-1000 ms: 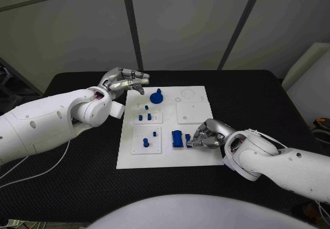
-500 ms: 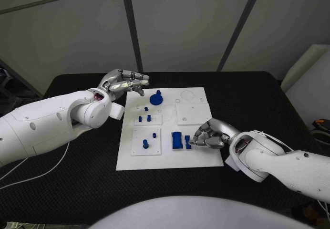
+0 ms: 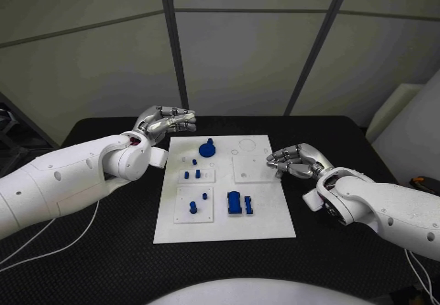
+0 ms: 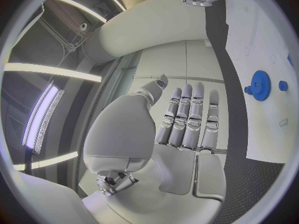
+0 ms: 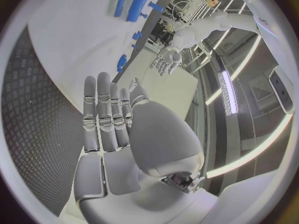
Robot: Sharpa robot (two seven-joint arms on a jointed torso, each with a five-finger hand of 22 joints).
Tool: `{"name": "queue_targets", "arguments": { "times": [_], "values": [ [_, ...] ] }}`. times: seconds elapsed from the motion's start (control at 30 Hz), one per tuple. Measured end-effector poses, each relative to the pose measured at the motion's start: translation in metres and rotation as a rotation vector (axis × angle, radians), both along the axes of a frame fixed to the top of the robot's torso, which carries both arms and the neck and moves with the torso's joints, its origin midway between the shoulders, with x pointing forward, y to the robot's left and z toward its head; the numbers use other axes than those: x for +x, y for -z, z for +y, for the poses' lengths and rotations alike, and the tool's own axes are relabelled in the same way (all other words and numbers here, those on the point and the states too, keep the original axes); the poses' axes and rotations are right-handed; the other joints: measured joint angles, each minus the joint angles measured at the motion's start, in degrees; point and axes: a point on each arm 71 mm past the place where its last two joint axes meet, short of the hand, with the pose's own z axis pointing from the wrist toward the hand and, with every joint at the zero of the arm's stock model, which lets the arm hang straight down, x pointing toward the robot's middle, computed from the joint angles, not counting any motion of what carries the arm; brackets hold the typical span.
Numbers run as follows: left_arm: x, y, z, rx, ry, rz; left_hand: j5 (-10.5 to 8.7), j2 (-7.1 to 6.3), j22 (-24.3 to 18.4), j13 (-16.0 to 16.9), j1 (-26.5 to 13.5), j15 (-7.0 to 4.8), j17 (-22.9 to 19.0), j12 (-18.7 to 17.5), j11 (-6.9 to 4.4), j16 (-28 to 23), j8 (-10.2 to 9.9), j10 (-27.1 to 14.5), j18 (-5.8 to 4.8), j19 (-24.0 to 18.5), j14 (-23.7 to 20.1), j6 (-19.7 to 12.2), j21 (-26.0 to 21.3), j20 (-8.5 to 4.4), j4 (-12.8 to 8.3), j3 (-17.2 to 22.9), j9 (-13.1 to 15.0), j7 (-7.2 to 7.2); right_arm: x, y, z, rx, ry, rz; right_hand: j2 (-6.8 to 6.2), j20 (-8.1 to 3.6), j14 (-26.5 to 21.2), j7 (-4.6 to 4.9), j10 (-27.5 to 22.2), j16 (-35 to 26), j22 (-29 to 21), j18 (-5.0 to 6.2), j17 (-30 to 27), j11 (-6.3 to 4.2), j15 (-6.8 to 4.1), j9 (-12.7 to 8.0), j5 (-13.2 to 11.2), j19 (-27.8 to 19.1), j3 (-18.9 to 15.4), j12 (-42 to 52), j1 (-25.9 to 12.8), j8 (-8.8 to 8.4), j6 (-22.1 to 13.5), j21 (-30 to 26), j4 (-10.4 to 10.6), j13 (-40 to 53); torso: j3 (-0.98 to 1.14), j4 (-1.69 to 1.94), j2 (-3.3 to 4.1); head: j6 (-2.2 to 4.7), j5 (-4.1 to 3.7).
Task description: Assemble the parts on the task board
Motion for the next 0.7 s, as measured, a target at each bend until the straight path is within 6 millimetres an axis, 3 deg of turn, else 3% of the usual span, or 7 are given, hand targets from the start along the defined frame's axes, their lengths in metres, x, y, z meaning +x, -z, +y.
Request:
{"name": "queue_targets", "arguments": {
  "times": [0.07,0.1,0.23,0.27,0.37,0.43,0.7],
  "values": [
    [0.005,0.003,0.000,-0.020,-0.022,0.000,0.00,0.00,-2.0,0.0,0.0,0.29,-1.7,-1.5,0.06,-3.1,-0.1,0.9,0.77,0.1,1.0,0.1,-2.0,0.78,0.3,0.0,0.0,-0.42,0.011,0.001,-0.002,0.041,0.032,-0.009,0.08,1.01,-3.0,0.44,0.6,-4.8,-2.2,-0.01,-2.7,0.60,1.18,-1.2,0.0,-2.1,0.6,-2.5,0.4,-0.98,0.4,-3.6,0.0,-4.0,-0.10,-0.04,-0.48,0.76,0.07],
    [0.008,0.006,0.000,-0.032,-0.038,0.000,0.00,0.00,-3.0,0.0,0.0,0.46,-2.6,-2.4,0.36,-4.8,-0.5,1.2,4.42,0.0,1.3,-0.1,-3.2,1.04,0.4,-0.1,0.0,-0.75,0.019,0.001,-0.003,0.066,0.052,-0.014,-0.07,1.73,-4.6,0.64,0.9,-7.7,-3.7,-0.01,-4.5,0.91,1.95,-2.0,0.0,-3.2,0.9,-3.8,0.6,-1.70,0.6,-5.8,0.1,-6.4,-0.14,-0.07,-0.77,1.16,0.09],
    [0.016,0.012,0.005,-0.063,-0.097,-0.003,0.00,0.00,-5.4,0.0,0.0,1.40,-4.8,-4.7,0.92,-9.2,-0.8,1.2,4.24,-1.1,0.5,-0.6,-6.0,2.09,0.9,-0.6,0.0,-1.39,0.039,0.003,0.003,0.149,0.098,-0.028,-0.54,4.07,-6.5,1.37,2.3,-16.0,-9.0,-0.01,-11.2,1.90,3.73,-5.4,0.0,-4.1,2.2,-7.8,0.9,-4.67,1.4,-13.2,-0.3,-15.3,-0.30,-0.43,-1.85,2.47,0.36],
    [0.017,0.013,0.006,-0.068,-0.109,-0.005,0.00,0.00,-5.9,0.0,0.0,1.70,-5.3,-5.2,1.24,-10.1,-0.9,1.1,0.70,-1.4,0.2,-0.7,-6.6,2.34,1.1,-0.8,0.0,-1.70,0.042,0.003,0.004,0.163,0.107,-0.030,-0.76,4.58,-7.1,1.37,2.3,-17.7,-10.1,-0.01,-12.6,1.93,4.27,-6.2,0.0,-4.2,2.6,-8.7,0.6,-4.98,1.4,-14.7,-0.5,-17.0,-0.33,-0.51,-2.05,2.68,0.37],
    [0.020,0.019,0.006,-0.081,-0.144,-0.005,0.00,0.00,-7.2,0.0,0.0,2.41,-6.7,-6.7,1.94,-12.4,-0.9,0.4,0.90,-2.0,-0.5,-0.9,-8.0,2.56,1.5,-1.5,-0.1,-1.89,0.052,0.004,0.007,0.201,0.126,-0.032,-1.06,5.80,-8.6,1.01,1.1,-21.4,-13.2,-0.02,-16.5,3.10,5.74,-8.6,0.0,-4.7,3.4,-10.9,-1.0,-5.13,0.6,-18.8,-1.2,-20.8,-0.37,-0.65,-2.64,3.19,0.41],
    [0.020,0.022,0.005,-0.087,-0.160,-0.005,0.00,0.21,-7.9,-0.1,-0.4,2.91,-7.4,-8.1,2.90,-13.7,-0.9,-0.9,3.10,-2.2,-1.0,-1.3,-8.6,2.77,1.7,-2.4,-0.1,-2.31,0.056,0.004,0.007,0.216,0.131,-0.033,-1.19,6.67,-10.4,0.74,0.2,-22.2,-15.3,-0.02,-19.4,4.06,6.45,-10.3,-0.3,-5.6,3.4,-12.5,-2.4,-5.13,-0.3,-21.7,-2.2,-22.9,-0.35,-0.65,-3.03,3.48,0.53],
    [0.020,0.031,0.002,-0.100,-0.209,-0.012,0.00,0.22,-10.1,-0.1,-0.7,3.21,-9.6,-11.4,3.34,-17.2,-0.9,-4.1,3.08,-1.7,-1.7,-2.6,-9.7,2.87,2.8,-5.2,-0.1,-2.45,0.069,-0.006,0.012,0.265,0.121,-0.042,-0.58,7.44,-12.1,1.11,-1.6,-22.2,-19.7,-0.02,-25.6,4.55,6.88,-13.9,-0.5,-5.6,3.4,-14.1,-5.7,-5.12,-1.1,-26.9,-4.4,-24.5,-0.15,-0.31,-3.68,4.78,0.48]
  ]
}}
